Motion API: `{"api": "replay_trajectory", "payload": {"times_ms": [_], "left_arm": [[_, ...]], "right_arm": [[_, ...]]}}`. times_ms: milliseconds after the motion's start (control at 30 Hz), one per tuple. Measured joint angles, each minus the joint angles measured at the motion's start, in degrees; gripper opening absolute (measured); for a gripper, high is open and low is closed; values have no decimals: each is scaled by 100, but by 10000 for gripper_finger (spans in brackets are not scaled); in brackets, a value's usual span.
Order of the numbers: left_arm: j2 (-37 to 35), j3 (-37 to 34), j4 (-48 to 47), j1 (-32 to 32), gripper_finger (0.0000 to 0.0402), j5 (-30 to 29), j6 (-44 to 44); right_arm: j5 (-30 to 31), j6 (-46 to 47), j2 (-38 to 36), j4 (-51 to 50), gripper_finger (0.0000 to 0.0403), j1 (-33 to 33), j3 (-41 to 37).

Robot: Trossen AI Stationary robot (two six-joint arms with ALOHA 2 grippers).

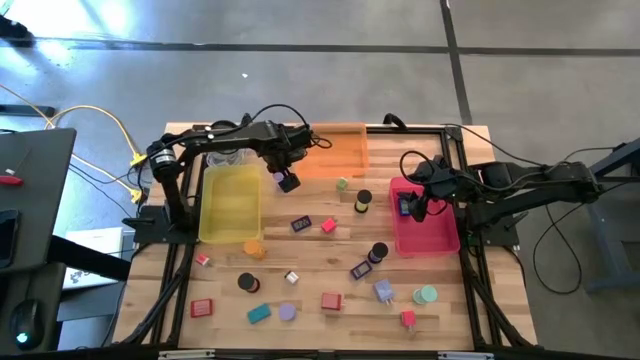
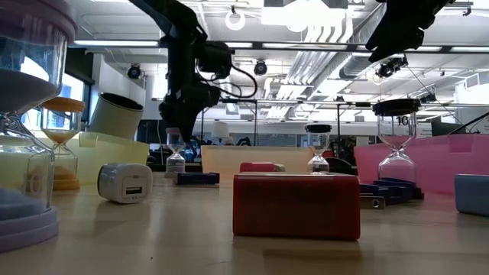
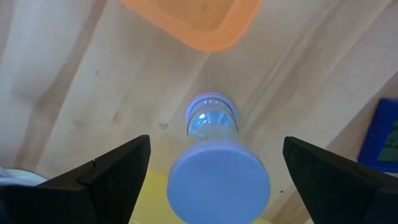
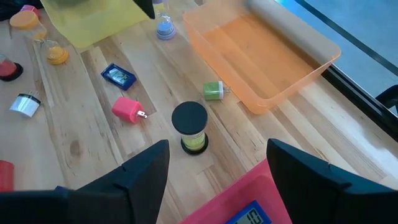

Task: Pick & Place Office items
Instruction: Put the blue hourglass in the orange bin

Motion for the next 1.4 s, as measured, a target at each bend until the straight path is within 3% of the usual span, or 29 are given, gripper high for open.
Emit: {"api": "replay_trajectory", "payload": {"times_ms": [700, 1233, 1400], "left_arm": [[57, 0, -75, -24, 352, 127, 105], [57, -2, -75, 0, 189, -85, 82], [54, -2, -138, 0, 188, -85, 83]], "right_arm": [[-16, 2, 0, 90, 259, 1, 0], [-1, 2, 0, 211, 259, 1, 0], [-1, 0, 0, 212, 259, 0, 0]]}}
